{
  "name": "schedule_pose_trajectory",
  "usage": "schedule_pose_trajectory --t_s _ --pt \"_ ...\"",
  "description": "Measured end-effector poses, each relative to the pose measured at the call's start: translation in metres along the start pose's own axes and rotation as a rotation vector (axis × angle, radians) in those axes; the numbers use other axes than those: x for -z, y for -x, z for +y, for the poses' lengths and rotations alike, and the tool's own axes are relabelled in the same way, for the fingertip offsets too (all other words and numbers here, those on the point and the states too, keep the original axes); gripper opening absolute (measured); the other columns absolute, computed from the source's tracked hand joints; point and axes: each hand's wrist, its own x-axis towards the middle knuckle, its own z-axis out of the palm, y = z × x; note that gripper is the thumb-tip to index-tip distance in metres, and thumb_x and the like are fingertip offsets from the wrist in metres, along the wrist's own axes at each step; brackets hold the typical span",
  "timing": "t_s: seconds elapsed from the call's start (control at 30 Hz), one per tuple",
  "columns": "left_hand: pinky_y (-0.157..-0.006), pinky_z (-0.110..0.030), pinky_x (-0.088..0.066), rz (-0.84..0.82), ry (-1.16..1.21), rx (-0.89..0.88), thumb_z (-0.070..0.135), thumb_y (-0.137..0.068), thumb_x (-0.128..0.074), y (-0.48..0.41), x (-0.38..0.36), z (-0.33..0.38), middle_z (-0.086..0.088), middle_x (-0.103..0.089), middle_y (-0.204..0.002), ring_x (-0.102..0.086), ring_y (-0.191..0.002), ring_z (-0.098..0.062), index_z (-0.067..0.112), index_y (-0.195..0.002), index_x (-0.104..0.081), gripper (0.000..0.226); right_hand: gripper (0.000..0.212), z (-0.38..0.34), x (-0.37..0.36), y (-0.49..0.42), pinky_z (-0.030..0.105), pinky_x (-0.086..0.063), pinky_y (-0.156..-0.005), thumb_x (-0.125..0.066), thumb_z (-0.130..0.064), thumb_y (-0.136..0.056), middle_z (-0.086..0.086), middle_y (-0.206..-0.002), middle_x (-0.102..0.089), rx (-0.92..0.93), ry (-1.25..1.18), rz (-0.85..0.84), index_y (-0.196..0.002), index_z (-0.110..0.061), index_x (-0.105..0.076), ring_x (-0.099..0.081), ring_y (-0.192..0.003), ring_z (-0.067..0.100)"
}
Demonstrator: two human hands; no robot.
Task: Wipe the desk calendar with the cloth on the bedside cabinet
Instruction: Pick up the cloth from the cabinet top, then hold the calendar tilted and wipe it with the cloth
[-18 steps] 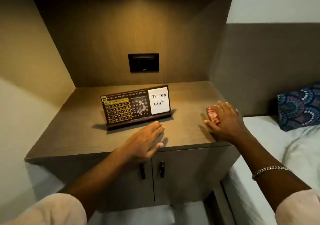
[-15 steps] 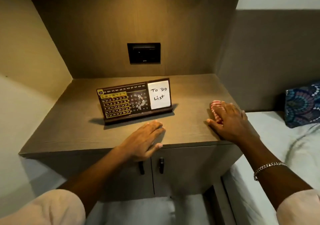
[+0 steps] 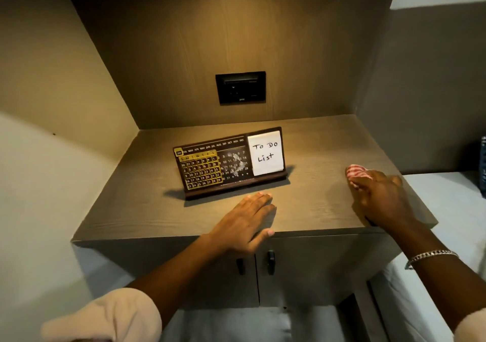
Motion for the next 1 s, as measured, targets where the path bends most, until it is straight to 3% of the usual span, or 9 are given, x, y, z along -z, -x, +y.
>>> schedule_pose_trajectory --t_s 0.1,0.23,0.33,0.47,0.57,0.7,1.0 --pt "-0.122 -0.041 -0.011 0.074 0.022 -0.09 0.052 -0.097 -0.031 0.011 0.023 -0.006 -0.01 -0.014 -0.163 -0.004 -0.151 -0.018 0.013 -0.152 -0.022 0.069 0.04 -0.012 0.001 0.012 0.05 -0.037 -0.104 -0.062 -0.018 -0.09 0.012 -0.135 -0.061 0.035 -0.146 0.025 -0.129 -0.021 -0.061 -0.051 -0.122 0.038" --pt "-0.121 -0.047 -0.018 0.35 0.01 -0.143 0.049 -0.097 -0.035 0.025 0.074 -0.038 -0.014 -0.028 -0.158 -0.017 -0.15 -0.025 0.01 -0.148 -0.032 0.064 0.039 -0.049 0.001 0.037 0.055 -0.043 -0.103 -0.065 -0.008 -0.088 0.011 -0.131 -0.063 0.041 -0.373 0.087 -0.125 -0.018 -0.064 -0.054 -0.121 0.033" --pt "-0.119 -0.051 -0.02 0.42 -0.111 -0.154 0.042 -0.096 -0.041 0.024 0.116 -0.08 -0.018 -0.029 -0.157 -0.018 -0.149 -0.029 0.005 -0.146 -0.034 0.064 0.039 -0.093 0.004 0.048 0.048 -0.046 -0.101 -0.064 -0.003 -0.087 0.01 -0.129 -0.064 0.078 -0.54 0.186 -0.124 -0.015 -0.065 -0.057 -0.119 0.027" --pt "-0.122 -0.048 -0.012 0.175 -0.274 -0.265 0.051 -0.096 -0.036 0.009 0.157 -0.137 -0.015 -0.009 -0.163 0.002 -0.152 -0.023 0.008 -0.153 -0.013 0.076 0.041 -0.161 0.006 0.053 0.033 -0.046 -0.099 -0.063 0.001 -0.087 0.01 -0.13 -0.062 0.1 -0.72 0.298 -0.126 -0.012 -0.063 -0.057 -0.12 0.021" --pt "-0.123 -0.043 -0.003 -0.017 -0.359 -0.368 0.065 -0.092 -0.028 -0.01 0.173 -0.168 -0.009 0.009 -0.164 0.014 -0.15 -0.018 0.015 -0.154 0.006 0.087 0.042 -0.202 0.001 0.051 0.036 -0.046 -0.104 -0.062 -0.001 -0.088 0.007 -0.132 -0.061 0.109 -0.791 0.325 -0.127 -0.017 -0.061 -0.054 -0.123 0.017" --pt "-0.122 -0.042 0.004 -0.189 -0.406 -0.483 0.072 -0.087 -0.028 -0.029 0.17 -0.19 -0.007 0.019 -0.162 0.02 -0.148 -0.016 0.018 -0.151 0.018 0.096 0.041 -0.239 -0.019 0.043 0.041 -0.046 -0.104 -0.064 -0.003 -0.087 0.005 -0.131 -0.061 0.068 -0.82 0.364 -0.125 -0.02 -0.062 -0.054 -0.124 0.017" --pt "-0.123 -0.045 -0.005 -0.167 -0.241 -0.551 0.077 -0.084 -0.033 -0.035 0.151 -0.202 -0.008 0.016 -0.163 0.016 -0.15 -0.016 0.017 -0.151 0.02 0.104 0.04 -0.27 -0.056 0.029 0.042 -0.047 -0.102 -0.058 -0.014 -0.093 0.004 -0.136 -0.057 -0.075 -0.82 0.397 -0.132 -0.022 -0.059 -0.051 -0.125 0.016"
